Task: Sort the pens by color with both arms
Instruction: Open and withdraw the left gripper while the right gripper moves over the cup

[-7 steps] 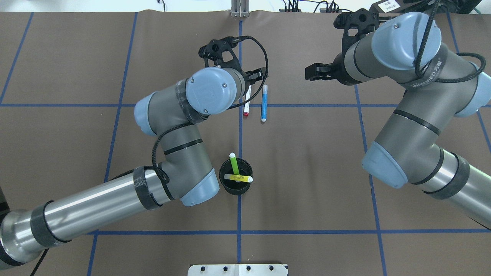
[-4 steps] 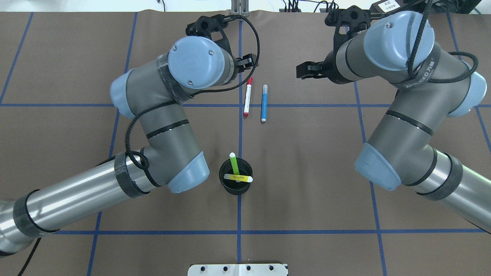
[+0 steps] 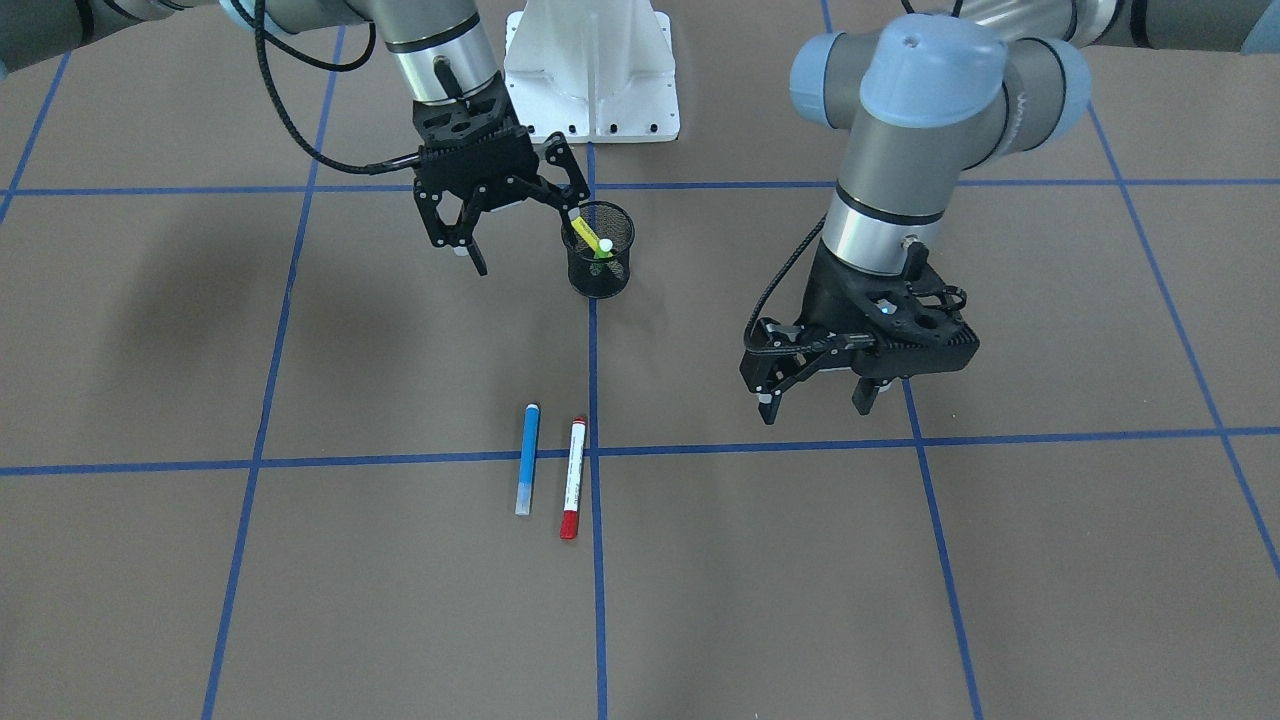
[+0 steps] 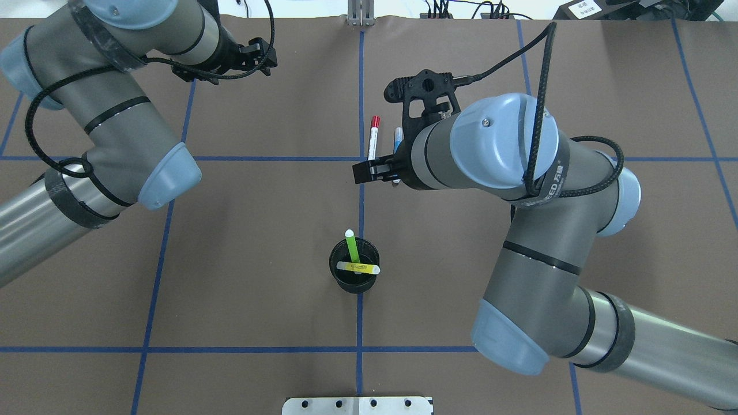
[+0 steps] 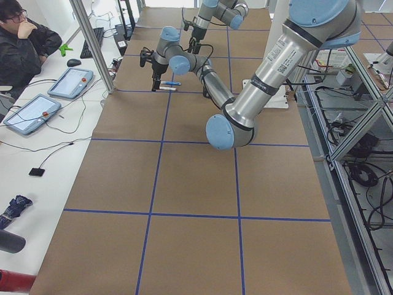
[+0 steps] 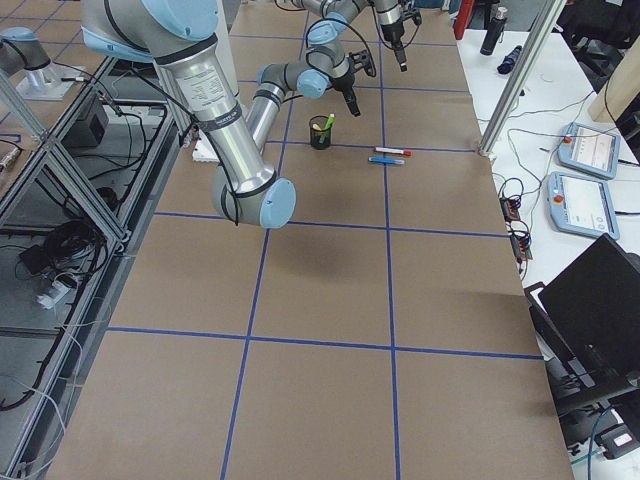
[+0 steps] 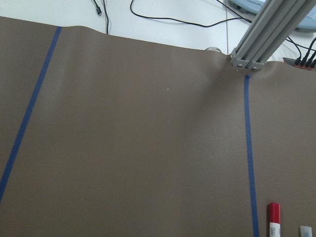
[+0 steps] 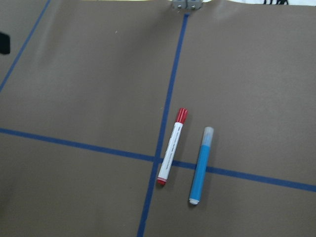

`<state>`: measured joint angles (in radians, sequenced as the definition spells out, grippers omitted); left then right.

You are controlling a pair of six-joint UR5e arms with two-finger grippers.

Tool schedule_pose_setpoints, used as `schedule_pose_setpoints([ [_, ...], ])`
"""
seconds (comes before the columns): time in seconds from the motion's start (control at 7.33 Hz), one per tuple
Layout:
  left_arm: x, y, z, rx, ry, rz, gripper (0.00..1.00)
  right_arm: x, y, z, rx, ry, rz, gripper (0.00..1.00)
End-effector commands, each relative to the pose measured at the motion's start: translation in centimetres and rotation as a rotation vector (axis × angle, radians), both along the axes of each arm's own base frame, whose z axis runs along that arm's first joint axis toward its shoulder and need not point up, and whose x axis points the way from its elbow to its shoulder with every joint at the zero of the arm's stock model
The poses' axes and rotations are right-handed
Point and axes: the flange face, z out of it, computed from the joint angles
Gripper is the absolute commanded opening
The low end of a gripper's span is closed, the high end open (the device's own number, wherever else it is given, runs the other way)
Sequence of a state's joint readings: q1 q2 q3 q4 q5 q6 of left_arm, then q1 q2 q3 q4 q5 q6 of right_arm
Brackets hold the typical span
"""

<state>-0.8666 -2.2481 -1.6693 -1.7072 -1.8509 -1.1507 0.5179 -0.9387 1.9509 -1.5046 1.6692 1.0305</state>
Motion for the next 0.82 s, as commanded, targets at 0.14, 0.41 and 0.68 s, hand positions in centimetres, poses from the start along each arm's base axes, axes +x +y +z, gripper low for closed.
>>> schedule_pose_setpoints([
  [0.14,-1.5,-0.5,1.5,-0.025,0.008,0.025,1.0,-4.2,4.9,0.6,0.004,0.019,-0.111,0.99],
  [0.41,-1.7,-0.7,1.6,-0.026,0.007,0.022,1.0,-5.9,6.0,1.4,-0.006,0.041,-0.139,0.98],
  [0.68,-1.7,-0.7,1.7,-0.028,0.005,0.022,1.0,-7.0,6.3,1.6,-0.01,0.053,-0.148,0.96],
])
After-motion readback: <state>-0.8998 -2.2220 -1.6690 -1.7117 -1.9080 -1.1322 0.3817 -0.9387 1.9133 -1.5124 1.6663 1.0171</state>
